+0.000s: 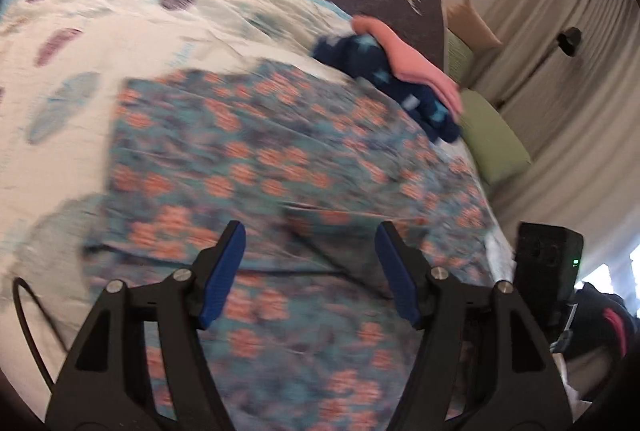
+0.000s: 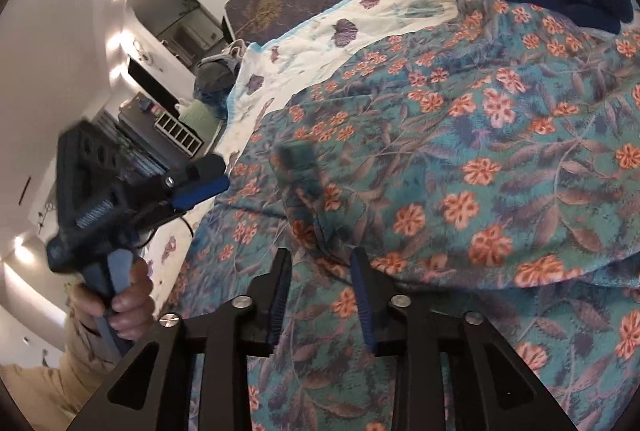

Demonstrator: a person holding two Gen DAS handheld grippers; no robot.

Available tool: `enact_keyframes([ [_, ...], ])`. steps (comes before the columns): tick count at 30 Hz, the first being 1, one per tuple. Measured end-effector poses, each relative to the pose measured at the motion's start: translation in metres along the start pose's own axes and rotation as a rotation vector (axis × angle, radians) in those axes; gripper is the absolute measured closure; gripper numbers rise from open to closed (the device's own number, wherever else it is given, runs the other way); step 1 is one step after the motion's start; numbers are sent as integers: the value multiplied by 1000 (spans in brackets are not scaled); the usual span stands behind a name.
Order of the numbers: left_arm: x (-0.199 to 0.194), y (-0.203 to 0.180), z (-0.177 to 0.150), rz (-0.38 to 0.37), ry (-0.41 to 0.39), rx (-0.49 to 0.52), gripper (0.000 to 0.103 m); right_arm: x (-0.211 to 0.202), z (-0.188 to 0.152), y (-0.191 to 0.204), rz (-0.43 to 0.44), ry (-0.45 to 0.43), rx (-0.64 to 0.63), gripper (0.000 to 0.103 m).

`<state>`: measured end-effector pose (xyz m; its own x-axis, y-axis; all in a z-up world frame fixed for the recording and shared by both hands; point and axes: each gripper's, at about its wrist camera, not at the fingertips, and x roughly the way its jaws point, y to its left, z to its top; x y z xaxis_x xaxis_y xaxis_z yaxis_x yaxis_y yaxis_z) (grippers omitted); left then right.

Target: Fold small clothes

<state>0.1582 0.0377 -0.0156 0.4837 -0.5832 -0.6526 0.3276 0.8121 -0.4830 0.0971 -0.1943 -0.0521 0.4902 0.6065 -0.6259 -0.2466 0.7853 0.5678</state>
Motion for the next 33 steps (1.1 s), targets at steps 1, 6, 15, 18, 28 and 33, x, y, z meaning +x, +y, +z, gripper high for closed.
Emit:
enact_keyframes([
  [1,3,-4,-1,-7,13,1,31,-2,-4,3,2,-2,-9,66],
  [6,22,-15,-12,-49,95,-11,31,-1,-3,5,34,-9,-14,59],
  [15,23,-10,-20,-228,148,-154,25,-2,-3,7,60,-16,-34,49],
  [18,31,-5,-17,-171,167,-195,25,-1,-2,10,58,-16,-46,47],
  [28,34,-14,-8,-143,172,-180,99,-2,-5,22,61,-21,-109,40],
  [33,-8,-32,8,-97,65,-30,99,-53,-1,17,21,-162,-82,40],
])
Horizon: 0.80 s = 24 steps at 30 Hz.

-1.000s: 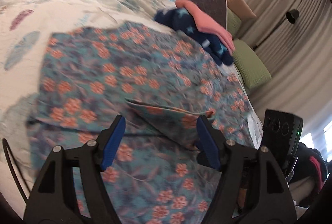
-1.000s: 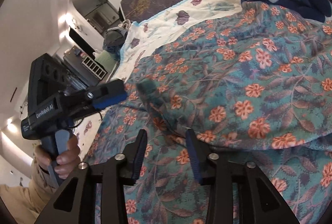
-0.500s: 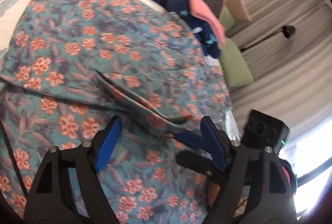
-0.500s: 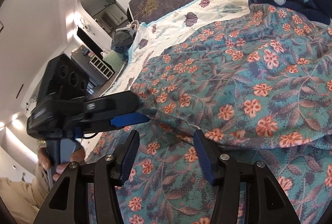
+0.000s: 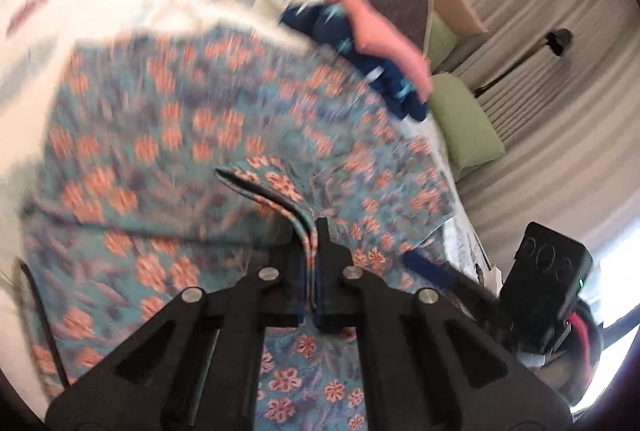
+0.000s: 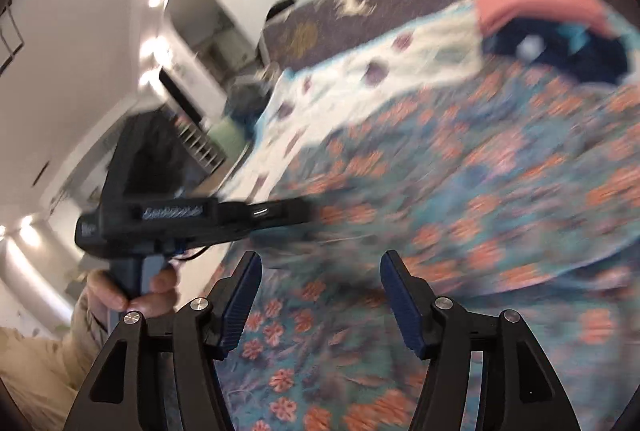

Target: Fold small clothes

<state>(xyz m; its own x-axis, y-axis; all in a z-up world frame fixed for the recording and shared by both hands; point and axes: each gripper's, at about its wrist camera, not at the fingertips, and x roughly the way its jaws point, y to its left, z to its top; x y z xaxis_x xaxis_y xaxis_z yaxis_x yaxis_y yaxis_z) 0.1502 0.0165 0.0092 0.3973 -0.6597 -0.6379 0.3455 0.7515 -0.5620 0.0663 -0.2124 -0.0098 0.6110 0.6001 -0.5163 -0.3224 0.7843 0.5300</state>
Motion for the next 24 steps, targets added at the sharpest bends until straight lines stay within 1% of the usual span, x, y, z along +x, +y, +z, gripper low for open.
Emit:
enact_keyframes([
  [1,-9,-2,8,4,-26,24,99,-14,4,-3,-64,-36,2,40],
  [2,-16,-3,15,15,-49,40,99,-31,10,-10,-174,-78,4,39],
  [4,-32,-2,33,53,-107,68,99,-49,18,-23,-359,-109,7,38],
  [5,-37,0,39,60,-124,75,99,-59,21,-37,-491,-106,21,37],
  [6,-41,2,45,65,-135,84,99,-62,22,-45,-557,-95,37,37],
  [7,-45,5,50,70,-142,95,99,-66,23,-60,-647,-67,68,37],
  [9,-46,10,59,98,-145,112,99,-69,21,-81,-756,-19,123,37],
  [10,-45,14,62,110,-143,115,99,-69,18,-92,-777,3,150,37],
  [11,-45,19,65,120,-140,113,99,-68,14,-99,-778,14,167,37],
  [13,-43,25,68,130,-133,107,99,-66,9,-106,-750,23,202,37],
  [14,-42,30,69,142,-132,104,99,-64,8,-107,-723,19,216,37],
  [16,-42,39,70,150,-133,95,99,-62,7,-107,-700,11,219,37],
  [19,-43,48,69,150,-139,79,99,-52,10,-100,-677,15,176,37],
  [20,-43,52,70,154,-140,74,99,-49,14,-101,-682,24,159,37],
  [22,-43,57,70,157,-142,72,99,-38,19,-98,-723,43,127,37],
  [24,-41,62,69,179,-149,88,99,-30,22,-104,-805,63,110,37],
])
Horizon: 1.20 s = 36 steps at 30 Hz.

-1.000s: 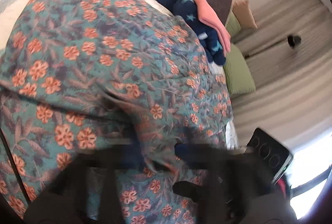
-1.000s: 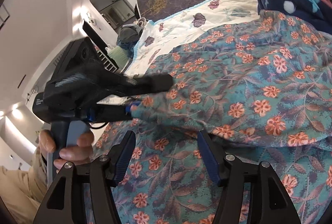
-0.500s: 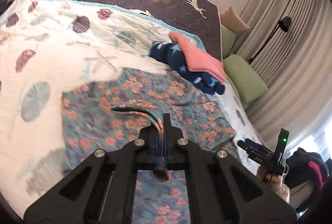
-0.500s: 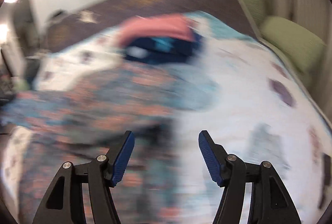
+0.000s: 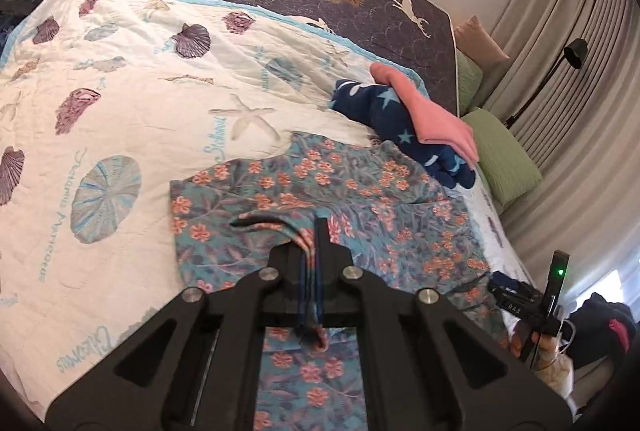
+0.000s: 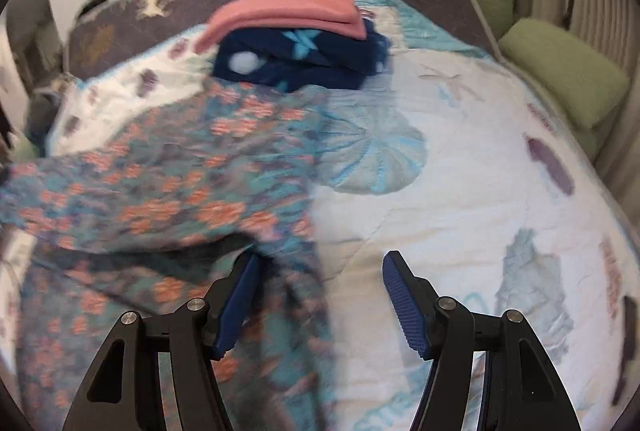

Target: Fold small clothes

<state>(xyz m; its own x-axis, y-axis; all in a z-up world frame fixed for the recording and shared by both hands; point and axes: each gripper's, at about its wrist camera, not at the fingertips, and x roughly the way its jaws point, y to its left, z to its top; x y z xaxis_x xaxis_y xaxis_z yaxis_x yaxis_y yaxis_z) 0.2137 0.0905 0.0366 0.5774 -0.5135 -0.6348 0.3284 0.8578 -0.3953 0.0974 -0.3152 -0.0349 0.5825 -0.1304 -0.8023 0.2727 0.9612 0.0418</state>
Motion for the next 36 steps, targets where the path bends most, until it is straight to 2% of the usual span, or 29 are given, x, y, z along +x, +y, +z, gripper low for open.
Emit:
enact_keyframes([
  [1,4,3,-3,19,4,13,99,4,-1,-3,-22,11,14,37],
  [3,16,13,-12,62,36,18,98,3,-3,-14,25,9,67,37],
  [5,28,24,-23,112,72,7,89,0,-6,-21,60,-1,96,36],
  [7,35,33,-32,144,89,-15,71,0,-9,-23,78,-3,105,33],
  [10,37,40,-36,136,77,-52,53,0,-12,-19,71,-10,88,28],
  [14,38,39,-28,162,67,-48,52,0,-13,-14,61,-12,67,25],
  [19,52,37,-28,246,83,-17,52,-3,-13,-23,111,-26,111,25],
  [21,54,36,-31,304,99,14,52,-11,-12,-29,146,-43,137,25],
  [24,48,36,-30,330,106,78,51,-32,2,-36,160,-89,99,25],
  [27,46,47,-17,346,87,49,47,-42,29,-35,130,-115,24,24],
  [30,51,58,1,306,69,-28,47,-15,57,-32,196,-30,-10,24],
  [32,59,64,17,285,64,-69,47,11,74,-33,246,18,12,24],
  [34,69,63,32,246,73,-79,47,34,87,-36,305,47,66,24],
  [36,82,55,49,201,80,-57,47,45,99,-32,317,41,102,24],
])
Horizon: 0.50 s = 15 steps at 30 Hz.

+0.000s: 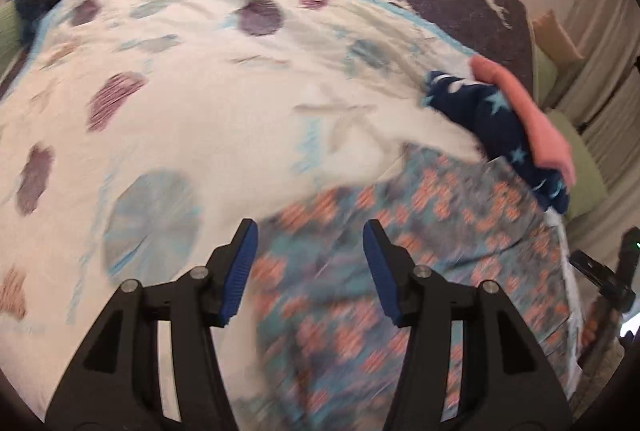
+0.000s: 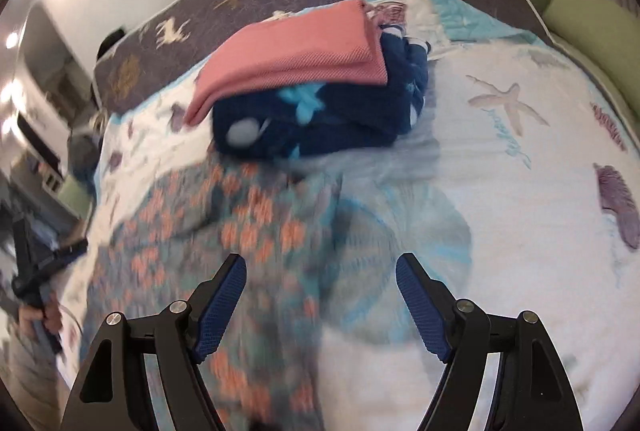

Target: Fold small clothes

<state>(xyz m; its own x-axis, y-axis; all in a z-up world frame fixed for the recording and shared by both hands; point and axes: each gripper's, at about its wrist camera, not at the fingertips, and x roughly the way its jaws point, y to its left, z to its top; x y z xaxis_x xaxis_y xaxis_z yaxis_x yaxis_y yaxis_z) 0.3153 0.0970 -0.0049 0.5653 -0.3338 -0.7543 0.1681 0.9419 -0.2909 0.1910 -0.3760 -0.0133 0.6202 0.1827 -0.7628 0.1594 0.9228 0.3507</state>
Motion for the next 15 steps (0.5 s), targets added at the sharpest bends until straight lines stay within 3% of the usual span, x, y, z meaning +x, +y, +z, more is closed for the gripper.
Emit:
enact_keyframes([
  [5,52,-49,31,-86,82,135,39,17,33,54,93,-31,-176,24],
  [7,82,-67,35,-65,125,173,39,33,38,73,68,8,-266,24],
  [9,104,-78,35,-48,163,194,40,58,40,85,-16,57,-331,25],
  [11,115,-90,33,-31,137,238,67,77,41,83,-40,89,-333,25],
  [12,113,-93,33,-35,111,258,97,82,41,79,-32,96,-324,26],
  [13,110,-94,34,-43,82,246,98,85,40,77,-29,98,-316,29],
  [14,103,-93,35,-27,35,238,98,89,40,74,-30,93,-307,50],
  [15,92,-91,37,4,-45,230,99,91,40,73,-45,88,-304,80],
])
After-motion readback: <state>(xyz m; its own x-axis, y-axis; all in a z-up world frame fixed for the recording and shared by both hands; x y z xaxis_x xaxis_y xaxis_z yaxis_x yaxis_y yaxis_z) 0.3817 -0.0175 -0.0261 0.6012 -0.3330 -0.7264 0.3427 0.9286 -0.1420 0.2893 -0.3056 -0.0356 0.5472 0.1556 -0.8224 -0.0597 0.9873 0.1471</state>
